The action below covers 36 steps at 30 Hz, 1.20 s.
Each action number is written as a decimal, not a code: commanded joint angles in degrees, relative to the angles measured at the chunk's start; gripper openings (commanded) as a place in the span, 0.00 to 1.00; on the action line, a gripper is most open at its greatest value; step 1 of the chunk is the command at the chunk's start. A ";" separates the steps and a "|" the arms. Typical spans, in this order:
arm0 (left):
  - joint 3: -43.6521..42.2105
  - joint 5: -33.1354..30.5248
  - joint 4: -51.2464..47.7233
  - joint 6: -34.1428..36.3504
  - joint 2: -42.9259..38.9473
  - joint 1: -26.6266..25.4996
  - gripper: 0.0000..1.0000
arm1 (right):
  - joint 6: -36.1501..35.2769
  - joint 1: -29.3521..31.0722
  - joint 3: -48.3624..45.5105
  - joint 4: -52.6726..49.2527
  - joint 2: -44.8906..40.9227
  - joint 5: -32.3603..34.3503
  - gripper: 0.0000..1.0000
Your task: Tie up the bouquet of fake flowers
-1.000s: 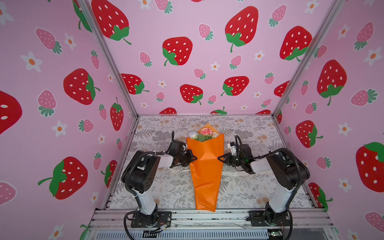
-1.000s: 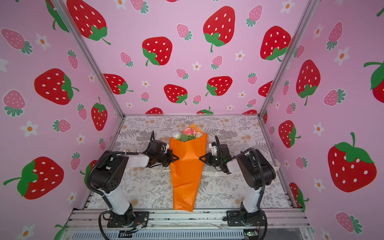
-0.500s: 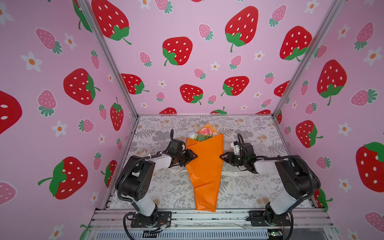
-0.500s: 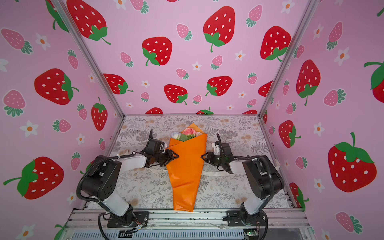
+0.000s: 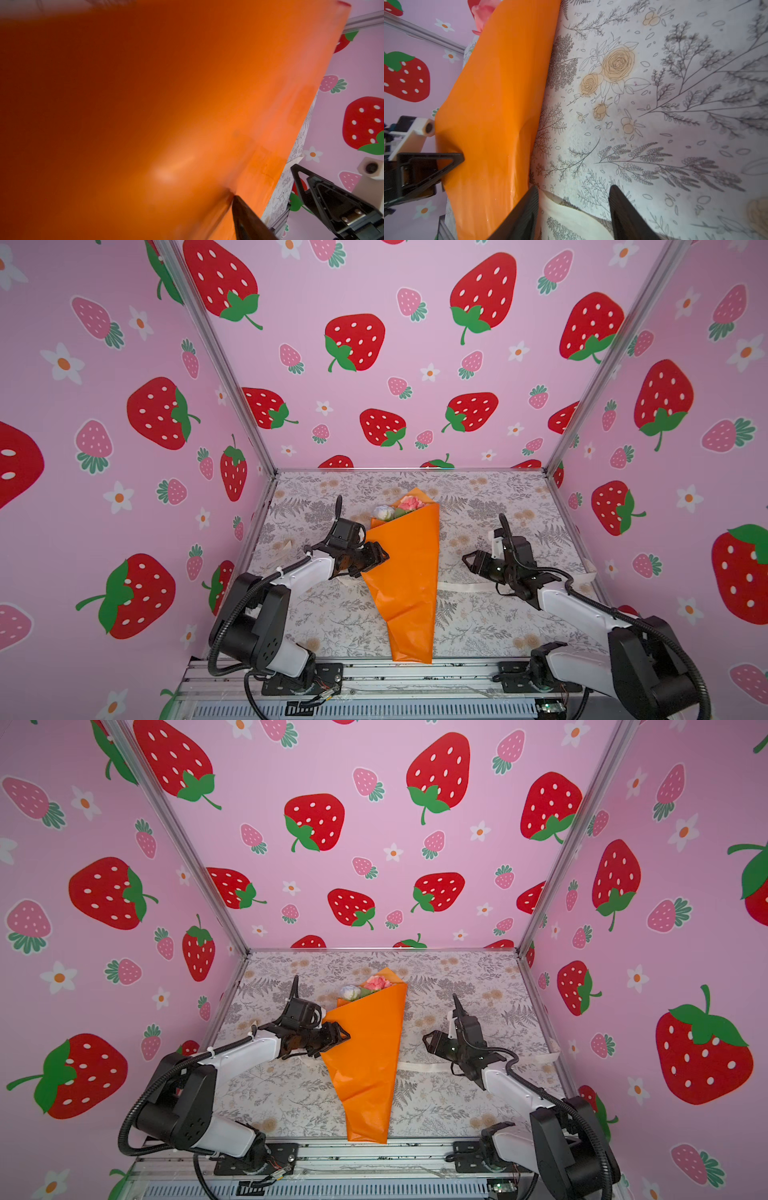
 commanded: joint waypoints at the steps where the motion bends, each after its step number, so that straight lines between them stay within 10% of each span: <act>1: 2.93 2.40 0.94 1.08 2.38 -0.38 0.72 | -1.13 1.11 1.58 6.54 0.00 -11.10 0.53; 8: 5.19 3.00 1.70 0.13 4.76 -0.35 0.68 | -1.57 14.98 10.34 11.46 9.73 -9.44 0.29; 14: 4.59 2.81 3.06 -1.52 4.92 -0.34 0.57 | -1.51 22.41 18.46 11.74 22.84 -6.69 0.30; 36: 5.75 -4.69 -4.42 1.54 1.11 0.58 0.99 | 2.18 22.92 19.40 6.65 36.62 3.74 0.22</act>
